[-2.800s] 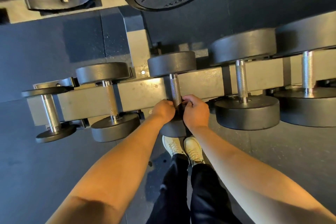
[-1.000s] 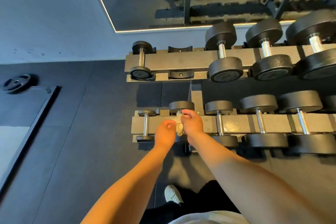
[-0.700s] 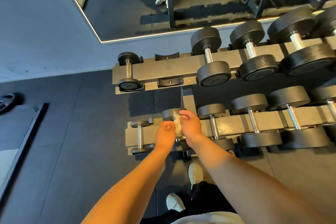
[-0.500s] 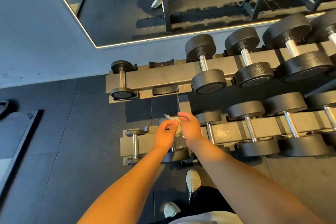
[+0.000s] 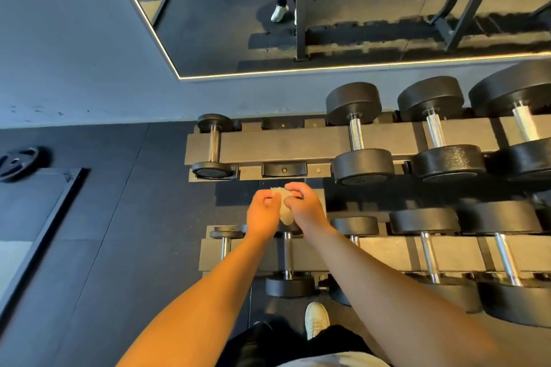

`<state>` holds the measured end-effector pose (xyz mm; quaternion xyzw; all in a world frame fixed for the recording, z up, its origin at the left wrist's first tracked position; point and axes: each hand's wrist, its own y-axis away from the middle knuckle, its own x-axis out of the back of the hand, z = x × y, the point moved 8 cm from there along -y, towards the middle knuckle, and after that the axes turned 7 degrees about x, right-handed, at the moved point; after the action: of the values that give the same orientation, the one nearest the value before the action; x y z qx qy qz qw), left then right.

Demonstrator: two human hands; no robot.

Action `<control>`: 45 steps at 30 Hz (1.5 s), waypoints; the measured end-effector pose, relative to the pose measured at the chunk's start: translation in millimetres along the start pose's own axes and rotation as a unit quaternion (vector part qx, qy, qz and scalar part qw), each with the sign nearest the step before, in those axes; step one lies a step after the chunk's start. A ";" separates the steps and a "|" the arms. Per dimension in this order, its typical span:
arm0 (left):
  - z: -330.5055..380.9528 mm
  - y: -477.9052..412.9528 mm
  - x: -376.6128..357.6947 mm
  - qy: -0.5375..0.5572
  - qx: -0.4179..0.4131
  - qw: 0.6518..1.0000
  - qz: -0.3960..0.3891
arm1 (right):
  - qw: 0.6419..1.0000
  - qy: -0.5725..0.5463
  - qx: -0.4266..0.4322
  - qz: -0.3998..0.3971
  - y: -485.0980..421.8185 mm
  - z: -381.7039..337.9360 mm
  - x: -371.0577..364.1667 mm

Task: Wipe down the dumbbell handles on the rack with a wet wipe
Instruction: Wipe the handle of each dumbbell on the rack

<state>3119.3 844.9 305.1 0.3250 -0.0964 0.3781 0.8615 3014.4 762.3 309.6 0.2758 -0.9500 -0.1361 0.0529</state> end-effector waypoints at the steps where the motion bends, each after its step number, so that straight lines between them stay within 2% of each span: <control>1: 0.4 -6.3 6.8 0.006 0.002 1.000 0.005 | 1.000 0.013 -0.003 -0.016 -4.5 -3.7 -8.7; 4: 7.8 -23.4 31.5 0.015 -0.014 1.000 0.019 | 0.998 0.057 -0.024 -0.021 -20.3 -7.5 -33.1; 7: 23.1 -39.2 61.9 0.039 -0.068 0.997 0.021 | 0.993 0.114 -0.024 -0.006 -43.8 -10.9 -64.0; 12: 21.0 -84.9 111.4 0.066 -0.031 0.996 0.053 | 0.995 0.092 -0.029 0.026 -78.4 -15.7 -118.8; 20: 29.4 -162.2 142.2 0.029 -0.098 0.992 -0.073 | 0.996 0.041 -0.053 0.054 -142.7 -21.1 -180.6; 22: 29.6 -183.4 150.1 -0.005 -0.091 0.994 -0.067 | 0.996 0.043 -0.056 0.055 -157.8 -18.8 -190.3; 24: 26.8 -207.6 163.6 -0.041 -0.071 0.996 -0.027 | 0.996 0.042 -0.054 0.054 -172.5 -15.2 -200.0; 29: 18.3 -261.1 190.4 0.023 -0.009 0.997 0.069 | 0.995 0.048 -0.053 0.076 -205.0 -5.1 -219.2; 33: 22.8 -300.2 178.3 0.045 0.013 0.997 0.066 | 0.993 0.048 -0.071 0.077 -227.2 10.8 -234.3; 37: 25.3 -324.5 155.8 0.097 0.042 0.993 0.053 | 0.996 0.007 -0.044 0.081 -243.8 20.2 -251.8; 41: 17.1 -335.7 144.2 0.103 0.063 0.992 0.038 | 0.987 0.105 0.019 0.120 -254.2 25.0 -255.5; 45: 4.7 -328.1 152.5 0.028 0.028 0.999 0.015 | 0.980 0.145 0.028 0.130 -248.9 23.2 -249.9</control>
<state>3460.0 766.8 211.8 0.3367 -0.0669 0.4024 0.8486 3347.7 700.4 209.3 0.1680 -0.9635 -0.0601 0.1997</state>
